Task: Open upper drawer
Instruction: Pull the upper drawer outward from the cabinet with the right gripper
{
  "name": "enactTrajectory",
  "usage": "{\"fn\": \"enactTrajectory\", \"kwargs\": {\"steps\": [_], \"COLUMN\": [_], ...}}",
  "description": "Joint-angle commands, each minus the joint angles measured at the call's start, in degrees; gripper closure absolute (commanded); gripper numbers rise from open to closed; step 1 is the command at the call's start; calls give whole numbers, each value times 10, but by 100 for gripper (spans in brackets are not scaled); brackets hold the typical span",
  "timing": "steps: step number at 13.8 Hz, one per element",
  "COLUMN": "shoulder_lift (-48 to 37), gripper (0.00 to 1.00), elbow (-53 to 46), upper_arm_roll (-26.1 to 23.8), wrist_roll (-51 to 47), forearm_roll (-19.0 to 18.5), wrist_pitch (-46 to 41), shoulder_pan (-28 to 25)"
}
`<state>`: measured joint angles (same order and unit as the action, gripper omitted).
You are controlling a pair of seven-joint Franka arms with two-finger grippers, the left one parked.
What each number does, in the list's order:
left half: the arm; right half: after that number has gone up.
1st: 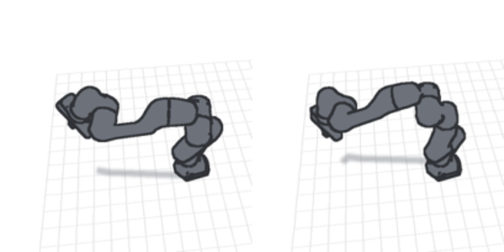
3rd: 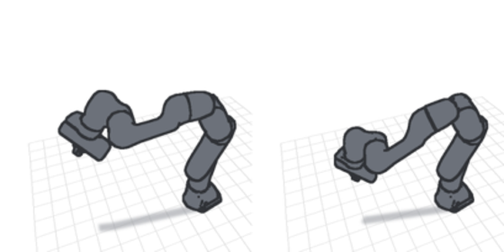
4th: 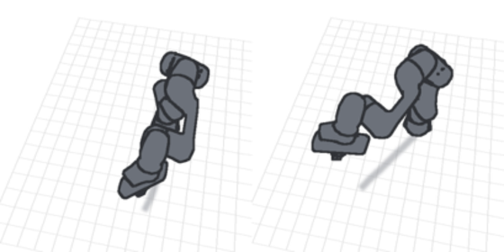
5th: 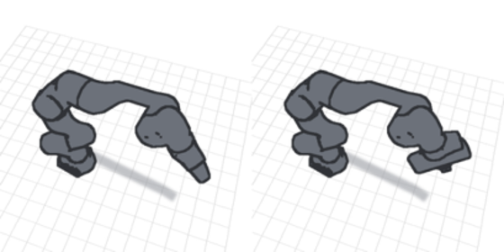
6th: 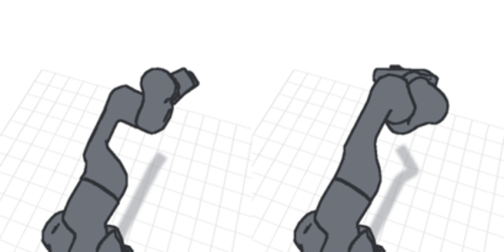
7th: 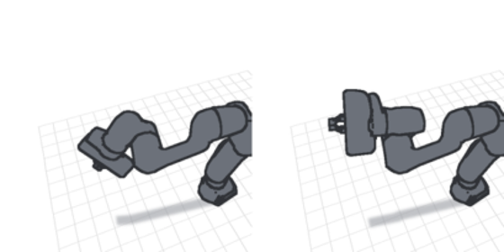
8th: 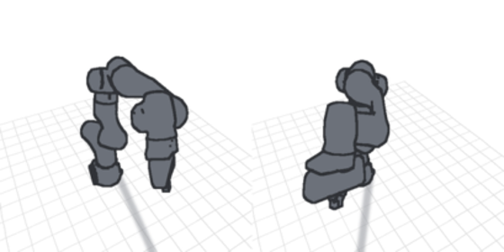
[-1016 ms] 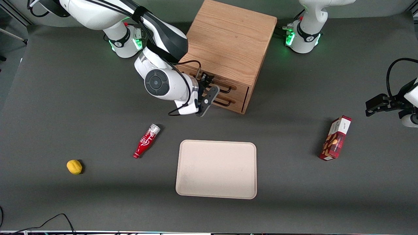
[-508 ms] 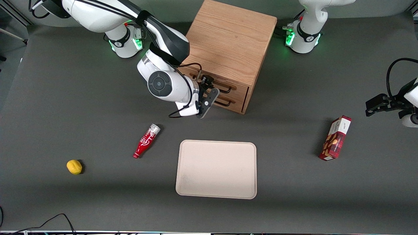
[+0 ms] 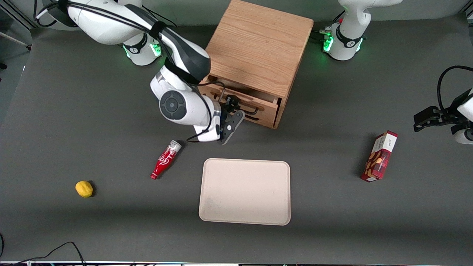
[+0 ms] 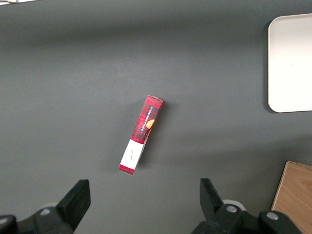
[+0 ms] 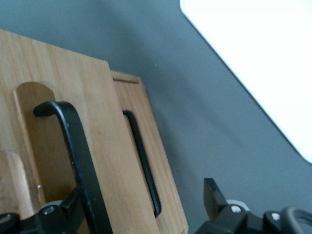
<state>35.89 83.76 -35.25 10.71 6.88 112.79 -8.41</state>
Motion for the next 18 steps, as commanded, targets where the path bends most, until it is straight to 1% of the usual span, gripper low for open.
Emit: {"fn": "enactTrajectory", "kwargs": {"steps": [1,8,11,18], "shoulder_lift": [30,44,61,76], "gripper": [0,0,0,0], "elbow": [-44,-98,-99,-113], "upper_arm_roll": [-3,4,13,13], "wrist_roll": [-18,-13,-12,-14], "forearm_roll": [-22,-21,-44,-55], "wrist_pitch": [-1,-29,-29,-29], "shoulder_pan": [-1,2,1,-1]}}
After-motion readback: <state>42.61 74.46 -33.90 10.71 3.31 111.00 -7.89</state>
